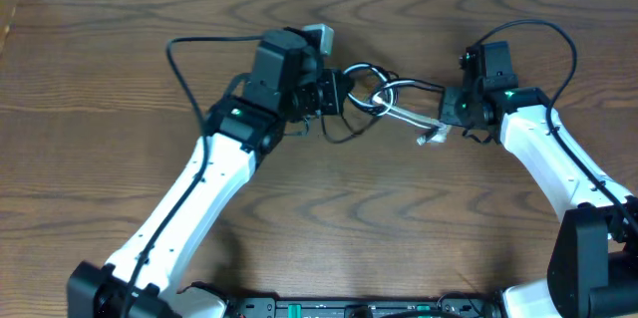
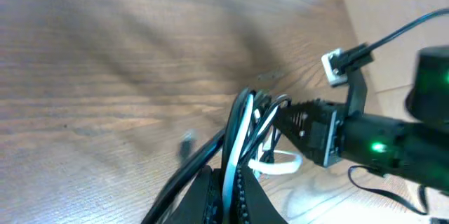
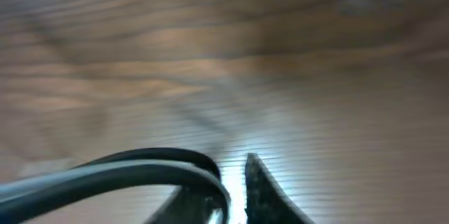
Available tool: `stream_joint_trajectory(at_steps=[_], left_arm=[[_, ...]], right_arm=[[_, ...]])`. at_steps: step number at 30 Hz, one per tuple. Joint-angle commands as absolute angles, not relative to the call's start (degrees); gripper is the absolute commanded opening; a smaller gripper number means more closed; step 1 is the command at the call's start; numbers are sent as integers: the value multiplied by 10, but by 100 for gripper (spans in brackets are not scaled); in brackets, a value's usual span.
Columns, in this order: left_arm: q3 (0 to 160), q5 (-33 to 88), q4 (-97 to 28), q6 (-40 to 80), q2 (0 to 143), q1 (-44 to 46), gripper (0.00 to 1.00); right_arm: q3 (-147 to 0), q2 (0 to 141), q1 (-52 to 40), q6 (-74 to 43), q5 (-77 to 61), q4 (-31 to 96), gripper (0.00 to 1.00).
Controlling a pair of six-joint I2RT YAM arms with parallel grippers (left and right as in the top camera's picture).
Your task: Untangle cables
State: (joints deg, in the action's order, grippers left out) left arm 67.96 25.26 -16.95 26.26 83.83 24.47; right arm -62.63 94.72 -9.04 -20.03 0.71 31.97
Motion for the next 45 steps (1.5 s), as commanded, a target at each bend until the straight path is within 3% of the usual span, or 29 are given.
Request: stream_joint_trajectory(at_steps=[1, 6, 10, 15, 19, 28, 33, 40, 45], left_arm=[[685, 251, -169, 256, 815, 225, 7], [685, 251, -169, 258, 815, 225, 7], [685, 251, -169, 258, 815, 225, 7], [685, 251, -169, 269, 815, 225, 7], [685, 251, -169, 283, 815, 225, 8], [685, 250, -151, 319, 815, 225, 7], [685, 250, -143, 362, 815, 225, 7], [685, 251, -129, 484, 815, 225, 7], [685, 251, -113, 501, 815, 225, 7]], right_arm=[[-630, 939, -88, -209, 169, 328, 45], [-631, 938, -87, -145, 124, 314, 73], [-665, 930, -87, 2, -120, 333, 79], [-740, 917, -87, 35, -267, 357, 88], [-772, 915, -88, -67, -278, 335, 86], [-770, 938, -141, -251, -291, 310, 68], [-770, 955, -169, -272, -324, 303, 60], [-770, 964, -199, -270, -307, 306, 57], [-770, 997, -204, -270, -303, 305, 55]])
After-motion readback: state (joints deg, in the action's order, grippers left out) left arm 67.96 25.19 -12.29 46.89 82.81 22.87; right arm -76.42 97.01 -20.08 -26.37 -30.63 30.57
